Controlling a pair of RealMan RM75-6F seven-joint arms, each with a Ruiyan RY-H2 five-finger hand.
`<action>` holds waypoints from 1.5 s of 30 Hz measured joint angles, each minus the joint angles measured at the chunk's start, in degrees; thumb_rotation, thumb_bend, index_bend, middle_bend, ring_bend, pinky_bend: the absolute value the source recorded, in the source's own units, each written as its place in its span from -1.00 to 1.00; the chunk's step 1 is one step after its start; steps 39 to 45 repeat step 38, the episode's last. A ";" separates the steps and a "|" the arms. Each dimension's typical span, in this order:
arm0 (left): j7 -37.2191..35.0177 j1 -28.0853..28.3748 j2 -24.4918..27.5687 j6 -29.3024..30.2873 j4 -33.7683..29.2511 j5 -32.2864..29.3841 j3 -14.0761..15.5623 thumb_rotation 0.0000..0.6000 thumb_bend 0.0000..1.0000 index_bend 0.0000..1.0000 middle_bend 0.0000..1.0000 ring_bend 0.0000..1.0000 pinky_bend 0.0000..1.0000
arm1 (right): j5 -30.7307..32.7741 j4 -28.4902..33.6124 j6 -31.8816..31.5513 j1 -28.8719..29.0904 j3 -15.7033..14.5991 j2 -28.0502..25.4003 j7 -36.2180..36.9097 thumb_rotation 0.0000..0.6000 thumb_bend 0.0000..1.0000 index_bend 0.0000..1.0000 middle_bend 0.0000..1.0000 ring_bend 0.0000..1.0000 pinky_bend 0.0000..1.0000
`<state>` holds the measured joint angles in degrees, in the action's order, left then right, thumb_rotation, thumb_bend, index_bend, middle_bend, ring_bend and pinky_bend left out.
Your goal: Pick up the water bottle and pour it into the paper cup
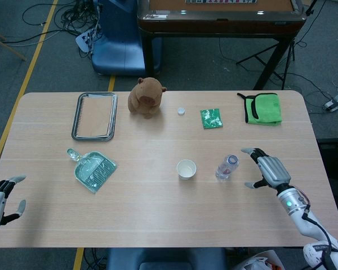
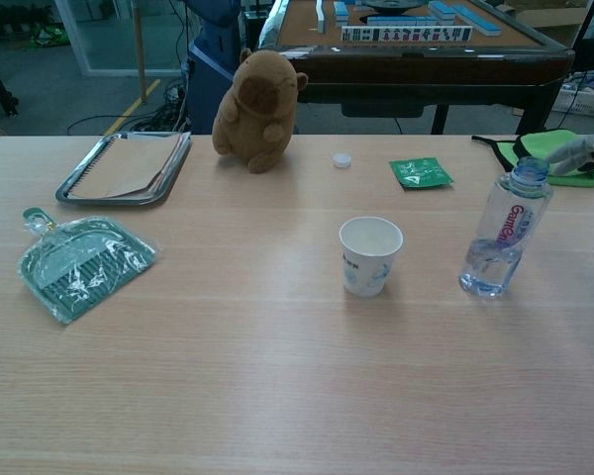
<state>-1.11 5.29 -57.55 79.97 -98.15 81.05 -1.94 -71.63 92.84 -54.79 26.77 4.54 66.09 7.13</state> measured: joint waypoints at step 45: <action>-0.31 -0.99 -0.54 5.61 0.68 3.75 -1.04 1.00 -0.22 -0.52 -0.52 -0.58 0.20 | -16.85 18.23 -33.40 -22.80 -7.73 -15.55 -18.20 1.00 -1.00 -0.82 -0.69 -0.83 -0.37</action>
